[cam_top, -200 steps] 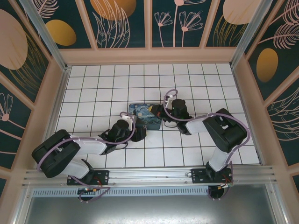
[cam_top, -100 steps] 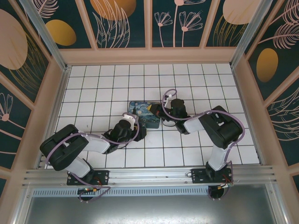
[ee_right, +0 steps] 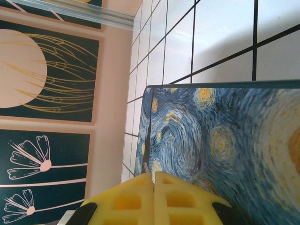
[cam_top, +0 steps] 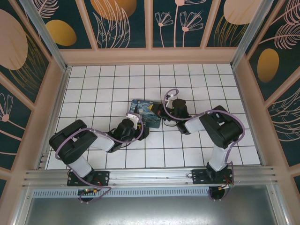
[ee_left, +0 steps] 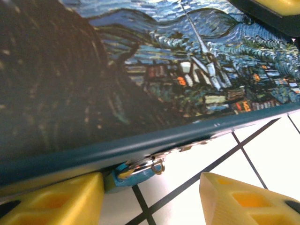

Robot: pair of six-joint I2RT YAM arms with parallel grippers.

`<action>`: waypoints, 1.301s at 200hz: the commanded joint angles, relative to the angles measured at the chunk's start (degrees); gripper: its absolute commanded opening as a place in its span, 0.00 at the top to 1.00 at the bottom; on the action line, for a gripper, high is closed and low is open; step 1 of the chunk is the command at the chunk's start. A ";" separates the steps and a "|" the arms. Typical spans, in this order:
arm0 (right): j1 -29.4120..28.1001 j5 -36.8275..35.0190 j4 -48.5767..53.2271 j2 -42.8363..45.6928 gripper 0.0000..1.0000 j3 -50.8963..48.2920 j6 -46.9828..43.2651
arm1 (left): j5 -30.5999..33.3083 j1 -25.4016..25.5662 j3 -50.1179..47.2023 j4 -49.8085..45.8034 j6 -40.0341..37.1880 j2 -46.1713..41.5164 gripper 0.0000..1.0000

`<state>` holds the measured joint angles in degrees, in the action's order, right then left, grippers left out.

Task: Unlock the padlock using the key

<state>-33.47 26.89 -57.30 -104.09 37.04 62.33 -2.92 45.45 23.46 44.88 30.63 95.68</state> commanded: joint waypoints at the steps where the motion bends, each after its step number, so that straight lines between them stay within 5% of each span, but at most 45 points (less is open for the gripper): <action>1: 0.11 0.44 -1.15 -1.55 1.00 0.40 0.57 | -2.92 0.51 1.74 4.51 0.37 1.27 0.43; 170: 0.02 0.09 -1.50 -1.58 1.00 0.05 1.17 | -6.62 0.43 2.02 12.30 8.36 6.80 0.38; 260: 0.02 0.20 -1.33 -1.92 1.00 0.40 1.15 | -7.06 0.50 0.04 14.27 11.47 1.59 0.37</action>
<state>-33.41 26.85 -58.19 -104.64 37.04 63.40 -8.99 45.56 23.64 56.27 41.08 99.81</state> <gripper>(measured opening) 0.050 0.626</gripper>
